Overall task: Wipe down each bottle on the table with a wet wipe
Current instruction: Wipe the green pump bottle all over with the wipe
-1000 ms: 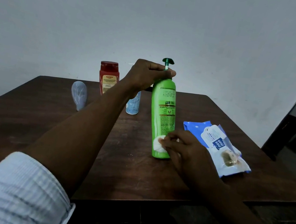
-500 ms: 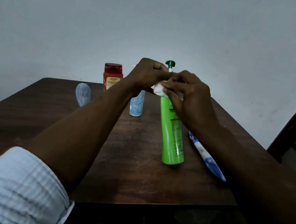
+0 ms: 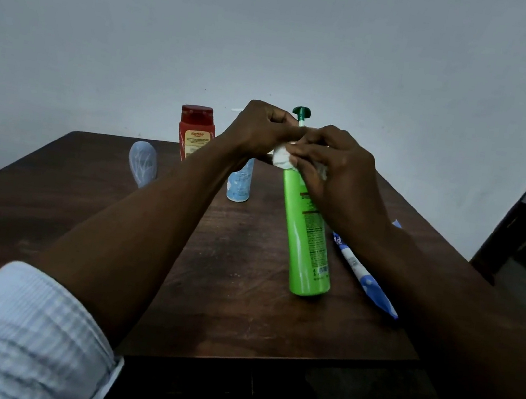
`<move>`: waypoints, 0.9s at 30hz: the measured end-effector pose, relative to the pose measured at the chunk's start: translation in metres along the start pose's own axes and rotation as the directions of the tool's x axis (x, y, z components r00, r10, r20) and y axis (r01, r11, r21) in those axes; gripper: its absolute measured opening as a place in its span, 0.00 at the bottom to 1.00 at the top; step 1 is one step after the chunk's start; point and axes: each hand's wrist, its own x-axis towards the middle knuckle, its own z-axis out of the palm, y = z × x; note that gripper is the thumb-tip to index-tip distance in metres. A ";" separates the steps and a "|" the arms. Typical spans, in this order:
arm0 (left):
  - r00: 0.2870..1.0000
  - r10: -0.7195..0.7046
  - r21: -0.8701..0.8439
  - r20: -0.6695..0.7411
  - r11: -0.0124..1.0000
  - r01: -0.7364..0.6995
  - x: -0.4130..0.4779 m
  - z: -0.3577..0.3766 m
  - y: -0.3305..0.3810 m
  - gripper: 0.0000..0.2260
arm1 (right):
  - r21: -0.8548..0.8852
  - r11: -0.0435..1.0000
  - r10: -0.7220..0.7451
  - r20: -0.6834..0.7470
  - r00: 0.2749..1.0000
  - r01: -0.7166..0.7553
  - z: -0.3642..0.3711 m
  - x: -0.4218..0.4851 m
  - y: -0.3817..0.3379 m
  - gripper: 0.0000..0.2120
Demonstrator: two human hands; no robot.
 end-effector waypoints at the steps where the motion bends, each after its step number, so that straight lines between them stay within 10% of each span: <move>1: 1.000 0.001 -0.002 -0.006 1.000 -0.001 0.000 0.000 0.000 0.09 | -0.004 1.000 -0.002 -0.002 1.000 0.002 -0.001 -0.001 -0.001 0.07; 27: 0.997 -0.079 0.047 0.012 0.996 0.079 0.002 -0.026 -0.004 0.10 | -0.112 0.975 -0.153 0.276 0.949 0.190 -0.023 -0.143 -0.005 0.13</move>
